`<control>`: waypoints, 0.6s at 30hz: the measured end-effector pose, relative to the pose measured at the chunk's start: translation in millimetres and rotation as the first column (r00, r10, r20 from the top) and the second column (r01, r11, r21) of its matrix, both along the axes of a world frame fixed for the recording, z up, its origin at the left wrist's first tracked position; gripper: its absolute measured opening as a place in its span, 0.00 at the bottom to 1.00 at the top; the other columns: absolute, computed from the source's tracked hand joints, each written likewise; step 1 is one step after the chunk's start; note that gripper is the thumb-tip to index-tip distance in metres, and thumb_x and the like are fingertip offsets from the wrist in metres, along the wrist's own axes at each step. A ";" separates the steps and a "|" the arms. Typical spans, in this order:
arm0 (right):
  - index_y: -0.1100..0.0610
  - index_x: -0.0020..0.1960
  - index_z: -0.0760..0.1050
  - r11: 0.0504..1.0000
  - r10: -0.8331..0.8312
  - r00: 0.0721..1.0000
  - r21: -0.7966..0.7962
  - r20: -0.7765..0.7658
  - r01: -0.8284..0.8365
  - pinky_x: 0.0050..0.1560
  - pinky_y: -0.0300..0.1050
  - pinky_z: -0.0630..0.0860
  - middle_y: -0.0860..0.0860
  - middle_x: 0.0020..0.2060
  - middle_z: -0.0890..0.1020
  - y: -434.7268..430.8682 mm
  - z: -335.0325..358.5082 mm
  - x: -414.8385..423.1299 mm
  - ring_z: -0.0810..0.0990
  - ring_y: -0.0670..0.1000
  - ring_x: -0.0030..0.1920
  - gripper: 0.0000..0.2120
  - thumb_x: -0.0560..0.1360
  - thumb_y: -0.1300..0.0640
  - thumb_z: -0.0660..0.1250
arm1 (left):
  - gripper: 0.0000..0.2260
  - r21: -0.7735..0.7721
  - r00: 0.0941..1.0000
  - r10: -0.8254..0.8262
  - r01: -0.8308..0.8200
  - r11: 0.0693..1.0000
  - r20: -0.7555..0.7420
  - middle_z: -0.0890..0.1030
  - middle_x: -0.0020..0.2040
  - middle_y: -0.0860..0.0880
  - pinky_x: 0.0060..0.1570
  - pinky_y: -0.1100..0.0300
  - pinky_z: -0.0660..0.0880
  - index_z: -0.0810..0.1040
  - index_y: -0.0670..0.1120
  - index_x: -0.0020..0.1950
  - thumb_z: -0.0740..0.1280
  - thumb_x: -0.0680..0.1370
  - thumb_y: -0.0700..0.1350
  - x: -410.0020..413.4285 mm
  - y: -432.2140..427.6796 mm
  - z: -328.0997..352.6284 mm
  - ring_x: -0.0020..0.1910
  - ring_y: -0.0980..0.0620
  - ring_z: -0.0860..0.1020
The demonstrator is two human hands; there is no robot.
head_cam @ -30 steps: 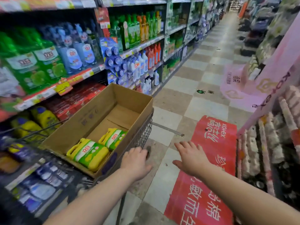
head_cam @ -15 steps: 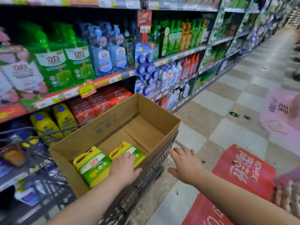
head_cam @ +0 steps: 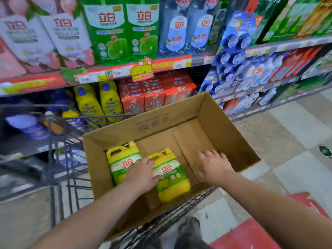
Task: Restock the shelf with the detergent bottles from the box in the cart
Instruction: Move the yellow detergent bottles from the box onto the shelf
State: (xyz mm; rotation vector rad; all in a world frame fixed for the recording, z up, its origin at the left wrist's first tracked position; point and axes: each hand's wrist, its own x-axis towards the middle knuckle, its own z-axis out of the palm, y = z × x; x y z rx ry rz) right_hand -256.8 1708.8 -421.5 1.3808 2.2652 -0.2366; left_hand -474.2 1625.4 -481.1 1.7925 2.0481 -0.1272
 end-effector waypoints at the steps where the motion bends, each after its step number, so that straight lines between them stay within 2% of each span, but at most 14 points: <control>1: 0.54 0.75 0.53 1.000 0.019 1.000 -0.016 0.006 -0.019 0.71 0.57 0.58 0.52 0.73 0.62 8.6 -7.8 -4.0 0.58 0.56 0.74 0.33 0.76 0.40 0.58 | 0.24 -0.014 0.999 0.029 -0.029 0.999 0.012 0.72 0.63 0.46 0.62 0.51 0.67 0.70 0.49 0.65 0.62 0.74 0.61 -2.4 -0.6 -5.8 0.64 0.45 0.70; 9: 0.55 0.71 0.60 0.946 0.123 0.992 -0.305 0.037 -0.106 0.65 0.54 0.67 0.55 0.69 0.67 54.1 -84.4 -26.0 0.67 0.58 0.68 0.30 0.75 0.42 0.61 | 0.26 -0.270 0.950 0.302 -0.273 0.923 0.072 0.69 0.66 0.45 0.61 0.50 0.71 0.68 0.46 0.66 0.61 0.76 0.61 11.3 3.0 -55.8 0.65 0.44 0.69; 14: 0.51 0.73 0.59 0.888 0.047 0.999 -0.457 -0.007 -0.045 0.61 0.50 0.71 0.56 0.66 0.71 71.9 -131.4 -28.0 0.71 0.57 0.66 0.31 0.75 0.40 0.62 | 0.28 -0.456 0.853 0.494 -0.376 0.806 0.169 0.69 0.67 0.43 0.63 0.50 0.70 0.65 0.44 0.69 0.62 0.76 0.61 31.1 8.0 -91.7 0.66 0.43 0.69; 16: 0.50 0.73 0.58 0.869 0.002 1.000 -0.496 -0.013 -0.008 0.61 0.50 0.71 0.56 0.66 0.71 76.0 -150.8 -27.6 0.71 0.56 0.66 0.33 0.74 0.38 0.63 | 0.29 -0.494 0.774 0.594 -0.437 0.752 0.220 0.70 0.67 0.42 0.63 0.51 0.69 0.65 0.44 0.70 0.64 0.75 0.59 37.1 11.4 -105.3 0.66 0.43 0.70; 18: 0.51 0.73 0.59 0.845 -0.073 0.997 -0.532 -0.032 0.045 0.62 0.51 0.72 0.56 0.67 0.71 79.4 -169.3 -26.7 0.71 0.57 0.66 0.35 0.72 0.37 0.64 | 0.26 -0.521 0.629 0.712 -0.513 0.682 0.312 0.73 0.66 0.42 0.62 0.54 0.70 0.68 0.44 0.68 0.68 0.75 0.55 42.7 16.4 -117.7 0.64 0.43 0.72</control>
